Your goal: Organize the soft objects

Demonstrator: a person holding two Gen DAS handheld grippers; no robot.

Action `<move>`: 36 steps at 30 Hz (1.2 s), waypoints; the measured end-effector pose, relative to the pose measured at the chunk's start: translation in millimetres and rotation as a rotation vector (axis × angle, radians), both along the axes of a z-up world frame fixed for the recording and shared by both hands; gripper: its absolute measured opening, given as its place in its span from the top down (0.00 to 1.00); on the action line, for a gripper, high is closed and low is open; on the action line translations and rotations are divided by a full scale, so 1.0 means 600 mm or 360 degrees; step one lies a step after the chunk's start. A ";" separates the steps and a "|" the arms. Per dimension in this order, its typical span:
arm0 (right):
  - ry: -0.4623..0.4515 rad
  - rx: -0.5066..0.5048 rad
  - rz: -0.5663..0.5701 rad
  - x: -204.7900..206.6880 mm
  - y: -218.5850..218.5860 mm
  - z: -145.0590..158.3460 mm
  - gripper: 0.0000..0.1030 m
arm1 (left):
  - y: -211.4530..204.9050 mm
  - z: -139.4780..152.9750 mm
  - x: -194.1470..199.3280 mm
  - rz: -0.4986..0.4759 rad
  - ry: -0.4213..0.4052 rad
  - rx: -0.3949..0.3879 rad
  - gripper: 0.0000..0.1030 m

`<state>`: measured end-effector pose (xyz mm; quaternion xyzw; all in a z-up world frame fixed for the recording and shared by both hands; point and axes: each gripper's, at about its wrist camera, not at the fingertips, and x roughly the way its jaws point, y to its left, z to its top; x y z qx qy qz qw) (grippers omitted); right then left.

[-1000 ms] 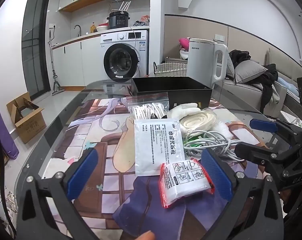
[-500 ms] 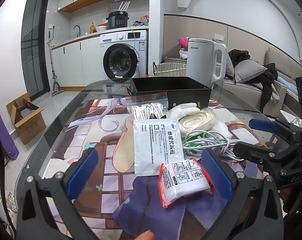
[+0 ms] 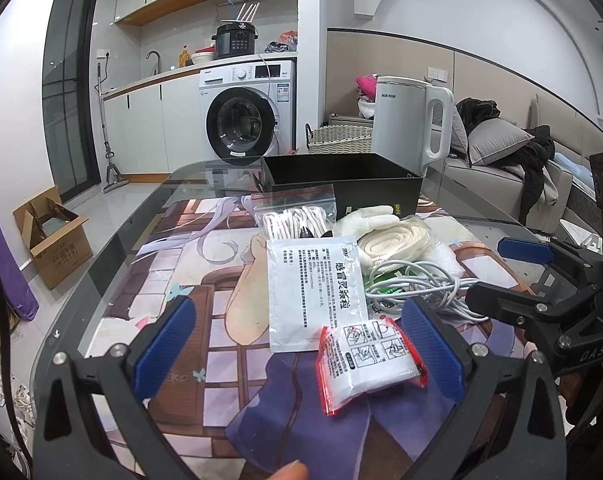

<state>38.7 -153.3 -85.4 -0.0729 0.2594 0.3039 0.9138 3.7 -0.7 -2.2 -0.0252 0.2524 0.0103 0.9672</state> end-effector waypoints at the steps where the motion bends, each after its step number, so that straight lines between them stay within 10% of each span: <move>1: -0.0001 0.0001 0.0000 0.000 0.000 0.000 0.00 | 0.000 0.001 0.000 0.0000 0.0000 -0.0002 0.00; 36: 0.0129 -0.0075 -0.0091 0.027 -0.003 -0.014 0.00 | -0.011 -0.004 0.000 -0.0080 0.0049 0.0010 0.00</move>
